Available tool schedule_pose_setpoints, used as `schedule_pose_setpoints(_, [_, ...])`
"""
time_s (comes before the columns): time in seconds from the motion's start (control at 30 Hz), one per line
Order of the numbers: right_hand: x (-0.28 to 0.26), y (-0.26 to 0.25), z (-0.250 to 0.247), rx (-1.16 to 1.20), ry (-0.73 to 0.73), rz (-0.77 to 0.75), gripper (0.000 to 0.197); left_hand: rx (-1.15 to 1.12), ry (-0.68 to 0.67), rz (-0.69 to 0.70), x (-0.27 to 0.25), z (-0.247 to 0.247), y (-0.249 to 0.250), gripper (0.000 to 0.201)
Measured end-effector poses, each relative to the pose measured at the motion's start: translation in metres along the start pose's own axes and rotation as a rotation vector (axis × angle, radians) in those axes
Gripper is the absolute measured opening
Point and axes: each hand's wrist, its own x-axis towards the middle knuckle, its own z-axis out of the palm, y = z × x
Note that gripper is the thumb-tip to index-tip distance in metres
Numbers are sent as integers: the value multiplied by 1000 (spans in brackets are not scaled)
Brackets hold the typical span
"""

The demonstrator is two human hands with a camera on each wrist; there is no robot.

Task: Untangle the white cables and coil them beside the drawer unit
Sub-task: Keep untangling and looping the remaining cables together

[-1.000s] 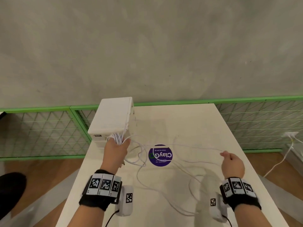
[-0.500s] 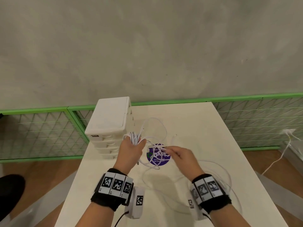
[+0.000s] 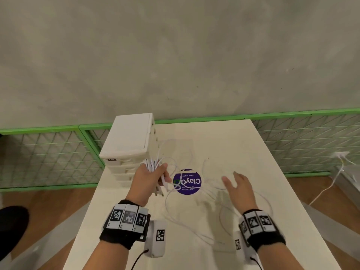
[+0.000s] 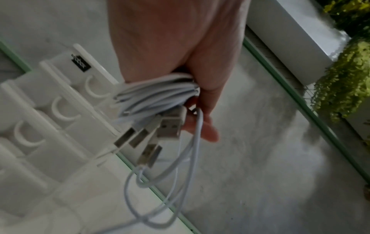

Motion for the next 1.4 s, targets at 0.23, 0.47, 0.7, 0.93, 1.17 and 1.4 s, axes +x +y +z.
schedule_pose_setpoints(0.23, [-34,-64,36,324,-467,-256,55,-231,-70,35,-12,16,13,17])
schedule_pose_setpoints(0.47, [-35,-66,36,551,-216,-232,19,-90,-82,100,-2,-8,10,14])
schedule_pose_setpoints(0.7, [-12,-34,-9,714,128,42,26,140,-72,89,10,-47,5,42])
schedule_pose_setpoints(0.93, [-22,-30,-1,161,80,154,71,333,-122,84,4,-30,6,45])
schedule_pose_setpoints(1.17, [-71,-111,1,-98,-269,-643,92,427,-377,177,-14,-2,15,40])
schedule_pose_setpoints(1.4, [-39,-113,-10,-298,-63,-793,31,383,-503,100,-25,6,27,41])
